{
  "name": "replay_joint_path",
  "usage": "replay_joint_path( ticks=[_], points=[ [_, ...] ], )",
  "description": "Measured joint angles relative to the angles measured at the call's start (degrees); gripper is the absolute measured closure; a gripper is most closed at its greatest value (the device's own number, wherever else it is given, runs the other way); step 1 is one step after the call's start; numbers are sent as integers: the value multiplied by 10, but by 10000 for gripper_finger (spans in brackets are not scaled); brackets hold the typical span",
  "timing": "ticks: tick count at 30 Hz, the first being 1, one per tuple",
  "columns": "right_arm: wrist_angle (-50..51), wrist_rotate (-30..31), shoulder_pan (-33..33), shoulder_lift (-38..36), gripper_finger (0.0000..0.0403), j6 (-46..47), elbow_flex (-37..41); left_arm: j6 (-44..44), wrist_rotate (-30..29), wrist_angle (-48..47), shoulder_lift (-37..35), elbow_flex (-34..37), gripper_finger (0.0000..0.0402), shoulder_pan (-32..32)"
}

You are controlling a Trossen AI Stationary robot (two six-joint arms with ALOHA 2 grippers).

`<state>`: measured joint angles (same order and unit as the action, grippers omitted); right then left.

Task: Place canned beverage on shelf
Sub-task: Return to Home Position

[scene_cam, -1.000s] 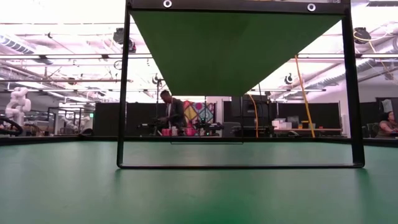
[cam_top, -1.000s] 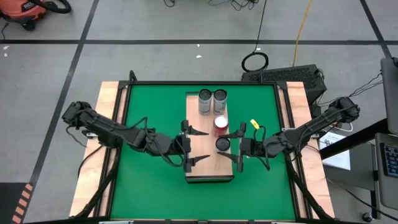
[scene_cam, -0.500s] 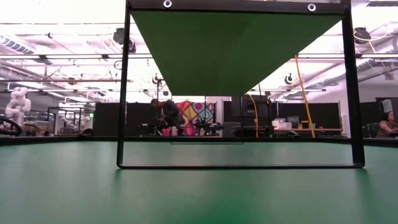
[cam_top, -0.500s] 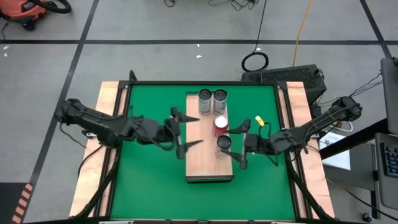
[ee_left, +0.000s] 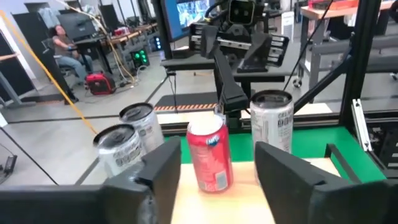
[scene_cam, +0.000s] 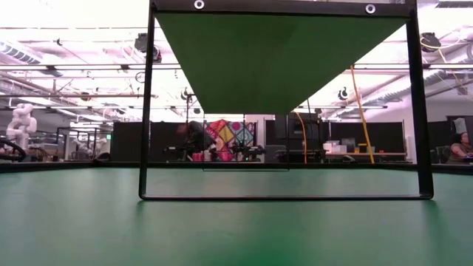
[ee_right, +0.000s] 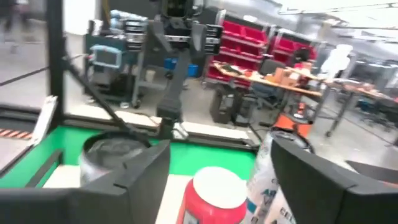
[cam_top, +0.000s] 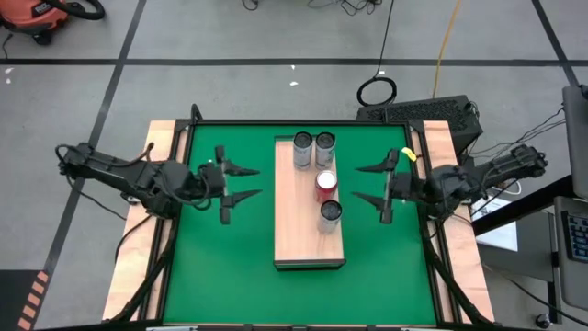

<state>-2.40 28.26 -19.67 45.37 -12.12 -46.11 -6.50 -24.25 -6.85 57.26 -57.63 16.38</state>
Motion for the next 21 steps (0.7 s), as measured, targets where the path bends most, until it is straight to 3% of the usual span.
replay_joint_path(
  ticks=[3, 7, 14, 18, 21],
  points=[
    [48, -43, 18, -22, 171, 0, 0, -5, 0, 26, -31, 43, 228, -4],
    [96, -47, 31, -31, 222, 3, 0, -14, 0, 43, -64, 101, 266, -6],
    [71, -47, 33, -37, 311, -10, 62, -13, 0, 51, -110, 185, 331, -6],
    [41, -47, 33, -56, 363, -4, 109, 2, -11, -12, -121, 206, 366, -6],
    [35, -65, 33, -78, 395, 3, 136, 72, -14, -92, -115, 209, 382, -6]
  ],
)
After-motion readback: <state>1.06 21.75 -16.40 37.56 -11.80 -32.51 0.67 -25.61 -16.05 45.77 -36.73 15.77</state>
